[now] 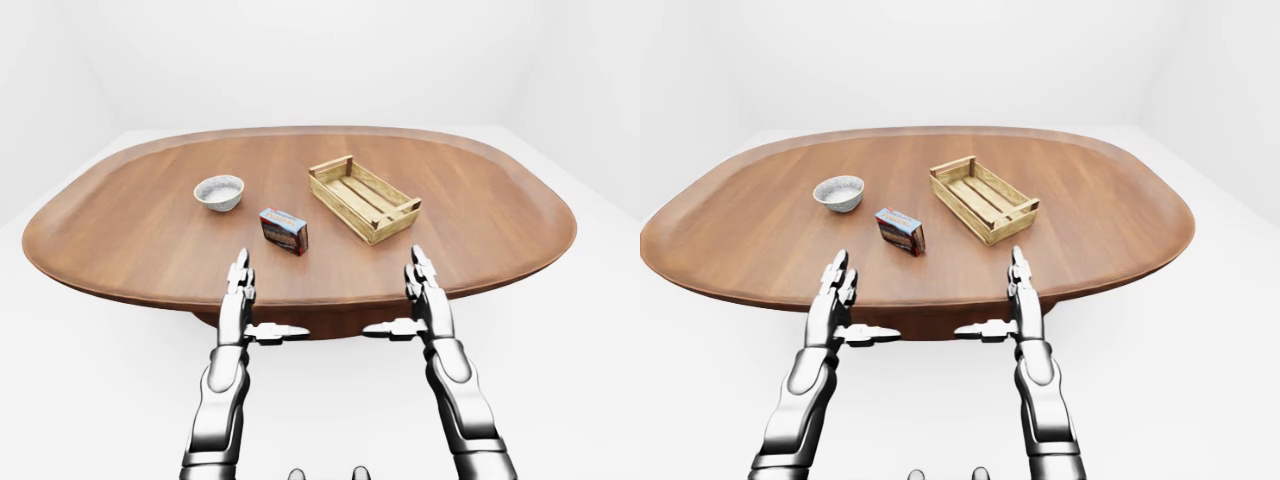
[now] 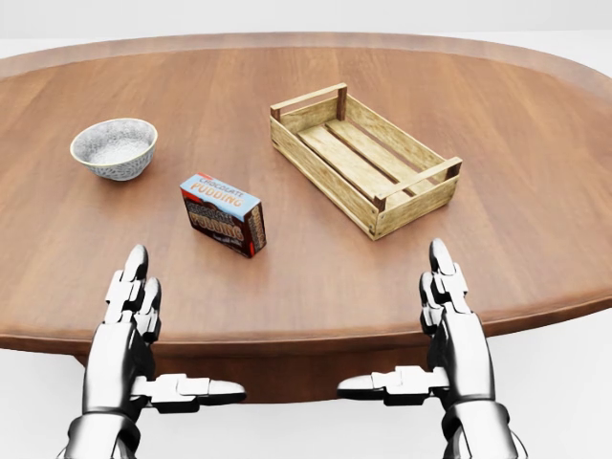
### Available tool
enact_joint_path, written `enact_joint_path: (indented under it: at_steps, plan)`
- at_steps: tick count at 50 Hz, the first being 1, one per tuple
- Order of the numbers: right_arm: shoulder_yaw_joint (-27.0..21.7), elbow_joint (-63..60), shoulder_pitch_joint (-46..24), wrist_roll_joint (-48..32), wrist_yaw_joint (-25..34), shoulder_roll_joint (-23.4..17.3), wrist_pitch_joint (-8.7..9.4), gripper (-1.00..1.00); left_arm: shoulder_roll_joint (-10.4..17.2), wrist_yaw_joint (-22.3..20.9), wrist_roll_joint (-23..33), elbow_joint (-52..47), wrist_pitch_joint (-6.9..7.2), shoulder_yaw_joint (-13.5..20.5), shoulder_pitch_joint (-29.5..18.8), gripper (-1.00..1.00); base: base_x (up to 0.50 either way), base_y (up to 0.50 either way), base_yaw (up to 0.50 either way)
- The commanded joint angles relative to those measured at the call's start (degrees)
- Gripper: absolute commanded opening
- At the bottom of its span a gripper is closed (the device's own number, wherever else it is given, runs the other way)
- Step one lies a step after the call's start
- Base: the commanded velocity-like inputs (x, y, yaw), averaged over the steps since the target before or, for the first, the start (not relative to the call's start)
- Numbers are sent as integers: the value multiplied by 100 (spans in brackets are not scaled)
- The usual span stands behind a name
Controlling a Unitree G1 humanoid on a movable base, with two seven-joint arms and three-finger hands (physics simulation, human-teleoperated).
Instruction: Pick up the chocolate pudding and put it in the tray.
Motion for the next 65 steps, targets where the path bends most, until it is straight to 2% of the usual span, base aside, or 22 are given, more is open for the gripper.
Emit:
enact_joint_path:
  at_steps: [1,13,15,24,28,33,36,43,52,55,59,60,62,64,65]
  plan:
    - [-168,176,-93,139,133,-80,47,100,71,-116,-81,95,-3,148,-57,100,0,0,0]
    - [-162,115,-78,137,129,-81,70,100,73,-124,-83,54,33,141,-43,100,0,0,0]
    - [-163,87,-67,140,123,-80,73,100,74,-124,-84,115,-6,146,-65,100,0,0,0]
    - [-132,101,-51,34,103,-86,-8,100,74,-128,-80,117,-21,142,-53,100,0,0,0]
    - [-138,138,-64,22,111,-89,-13,100,68,-118,-77,7,72,129,-32,100,0,5,0]
    - [-137,128,-72,16,109,-85,4,100,76,-130,-82,110,-2,144,-60,100,0,35,0]
    - [-142,127,-78,26,108,-84,29,100,75,-127,-82,46,46,139,-44,100,0,45,0]
    - [-139,88,-57,31,106,-79,52,100,74,-128,-83,30,53,141,-35,100,0,45,0]
    - [-139,102,-70,40,114,-81,56,100,75,-132,-81,98,-1,143,-50,100,0,43,0]
    - [-146,130,-70,54,123,-82,29,100,69,-122,-77,-25,104,131,-30,100,0,3,0]
    - [-143,19,-36,13,88,-85,24,100,69,-124,-75,-27,105,131,-29,100,0,0,0]
    - [-141,-56,-9,-75,26,-93,-71,100,68,-124,-76,-28,108,132,-29,100,0,0,0]
    - [-143,-265,29,-214,-58,-108,-138,100,68,-126,-78,-27,107,132,-29,100,0,0,0]
    - [-144,-475,63,-348,-114,-117,-158,100,69,-128,-74,-27,107,131,-29,100,0,0,0]
    - [-146,-830,134,-399,-153,-105,-112,100,67,-124,-76,-26,104,133,-29,100,0,0,0]
